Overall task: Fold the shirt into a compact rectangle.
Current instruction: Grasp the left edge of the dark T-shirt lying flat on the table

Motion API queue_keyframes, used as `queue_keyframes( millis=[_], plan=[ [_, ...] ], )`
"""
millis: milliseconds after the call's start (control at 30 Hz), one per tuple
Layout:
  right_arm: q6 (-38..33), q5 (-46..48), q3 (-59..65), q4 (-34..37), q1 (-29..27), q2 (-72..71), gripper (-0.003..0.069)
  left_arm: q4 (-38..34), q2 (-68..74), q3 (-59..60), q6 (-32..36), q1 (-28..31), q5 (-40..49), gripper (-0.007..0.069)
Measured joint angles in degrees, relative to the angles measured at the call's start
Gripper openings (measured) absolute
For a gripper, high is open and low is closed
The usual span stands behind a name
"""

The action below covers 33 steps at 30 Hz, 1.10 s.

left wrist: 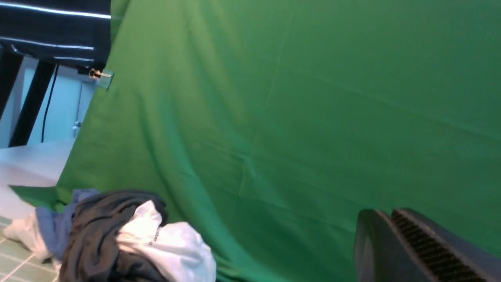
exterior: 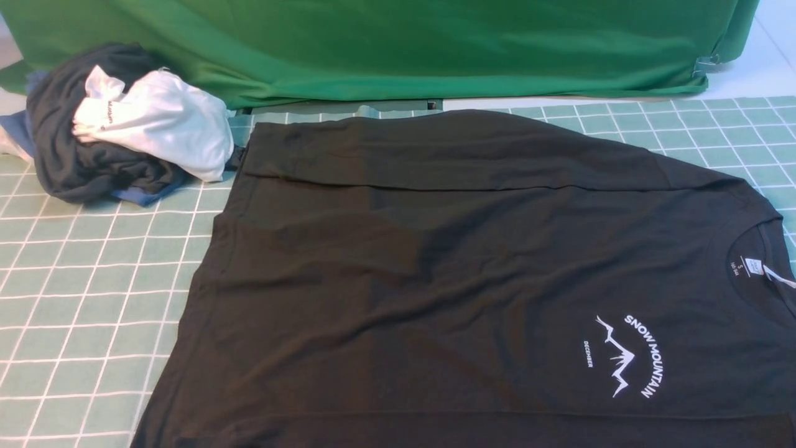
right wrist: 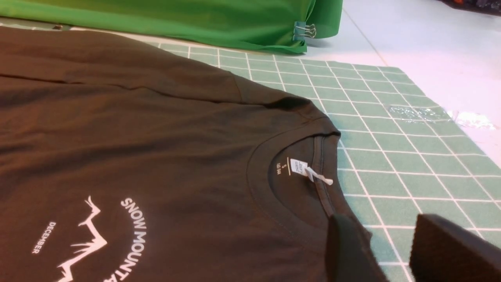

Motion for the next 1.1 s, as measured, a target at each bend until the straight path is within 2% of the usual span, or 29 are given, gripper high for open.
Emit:
queue_keyframes(
  millis=[100, 200, 233, 300, 400, 500, 600, 633, 667, 733, 767, 800, 900, 933, 967, 1033, 1100],
  plan=[
    [0.0, 0.0, 0.0, 0.0, 0.0, 0.0, 0.0245, -0.02, 0.0, 0.0, -1.23, 0.0, -2.38, 0.0036],
    [0.0, 0.0, 0.0, 0.0, 0.0, 0.0, 0.0245, -0.02, -0.02, 0.0, -3.05, 0.0, -8.56, 0.0036],
    [0.0, 0.0, 0.0, 0.0, 0.0, 0.0, 0.0245, -0.02, -0.02, 0.0, -4.37, 0.0, -14.62, 0.0036],
    [-0.06, -0.06, 0.0, -0.05, 0.0, 0.0, 0.0245, -0.15, -0.02, -0.13, -4.86, 0.0, -19.82, 0.0036],
    [-0.18, -1.57, 0.0, -0.01, 0.0, 0.0, 0.0245, -0.35, 0.52, -5.37, -5.65, 0.0, -18.84, 0.0036],
    [2.77, -6.07, 0.02, 2.85, 0.0, 0.0, 0.0245, 0.17, 4.21, -14.41, -5.71, 0.0, -8.45, 0.0036],
    [12.54, -15.92, 0.07, 9.36, 0.0, 0.0, 0.0245, 2.99, 14.91, -27.27, -5.36, 0.0, 13.7, 0.0036],
    [14.18, -16.57, 0.07, 9.94, 0.0, 0.0, 0.0245, 2.99, 15.79, -28.02, -5.2, 0.0, 13.7, 0.0036],
    [20.42, -21.07, 0.07, 11.26, 0.0, 0.0, 0.0245, 3.78, 24.28, -33.8, -2.73, 0.0, 27.69, 0.0036],
    [24.85, -24.93, 0.07, 12.27, 0.0, 0.0, 0.0245, 3.79, 34.46, -39.39, 1.42, 0.0, 42.66, 0.0036],
    [25.13, -25.22, 0.07, 12.38, 0.0, 0.0, 0.0245, 3.66, 34.46, -39.83, 1.85, 0.0, 44.02, 0.0036],
    [26.47, -26.74, 0.07, 12.65, 0.0, 0.0, 0.0245, 2.44, 42.26, -42.35, 5.44, 0.0, 53.51, 0.0036],
    [27.48, -27.86, 0.07, 12.84, 0.0, 0.0, 0.0245, -2.53, 54.27, -42.65, 14.67, 0.0, 63.77, 0.0034],
    [27.76, -27.98, 0.07, 12.84, 0.0, 0.0, 0.0245, -3.24, 55.51, -42.53, 15.25, 0.0, 64.2, 0.0034],
    [30.05, -28.78, 0.07, 12.88, 0.0, 0.0, 0.0244, -5.32, 58.94, -41.15, 18.73, -0.25, 66.34, 0.0021],
    [33.06, -28.28, 0.0, 12.88, 0.13, 0.0, 0.0224, -5.5, 61.56, -39.04, 20.55, -1.68, 67.07, 0.0009],
    [34.18, -22.33, -2.18, 12.01, 1.2, 0.01, 0.0165, -4.3, 62.53, -36.85, 20.43, -4.42, 66.77, 0.0004]
  ],
)
